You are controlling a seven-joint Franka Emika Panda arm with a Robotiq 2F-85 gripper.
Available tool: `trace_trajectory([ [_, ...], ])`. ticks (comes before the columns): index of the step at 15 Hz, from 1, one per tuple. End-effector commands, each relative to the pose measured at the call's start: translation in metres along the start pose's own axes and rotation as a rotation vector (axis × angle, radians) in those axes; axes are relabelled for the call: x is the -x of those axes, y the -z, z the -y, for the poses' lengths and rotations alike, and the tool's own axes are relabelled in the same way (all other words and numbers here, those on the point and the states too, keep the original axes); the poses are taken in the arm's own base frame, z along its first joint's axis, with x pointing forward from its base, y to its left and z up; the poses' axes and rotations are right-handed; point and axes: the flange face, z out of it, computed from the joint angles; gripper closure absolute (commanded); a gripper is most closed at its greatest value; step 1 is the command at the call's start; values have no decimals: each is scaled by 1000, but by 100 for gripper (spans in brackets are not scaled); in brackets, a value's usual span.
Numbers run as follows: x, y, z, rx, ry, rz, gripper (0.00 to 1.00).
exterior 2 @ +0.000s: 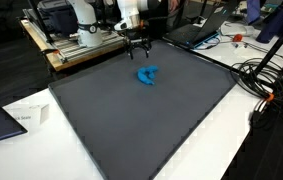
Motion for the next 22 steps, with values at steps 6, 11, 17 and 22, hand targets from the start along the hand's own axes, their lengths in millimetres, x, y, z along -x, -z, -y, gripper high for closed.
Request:
trace_trajectory([
  [6,-7,4,-8,9,-244,-35,0],
  [11,-4,7,-8,6,-325,-45,0],
  [17,-8,10,-18,20,-359,-75,0],
  [22,-13,19,-22,5,-385,-65,0],
])
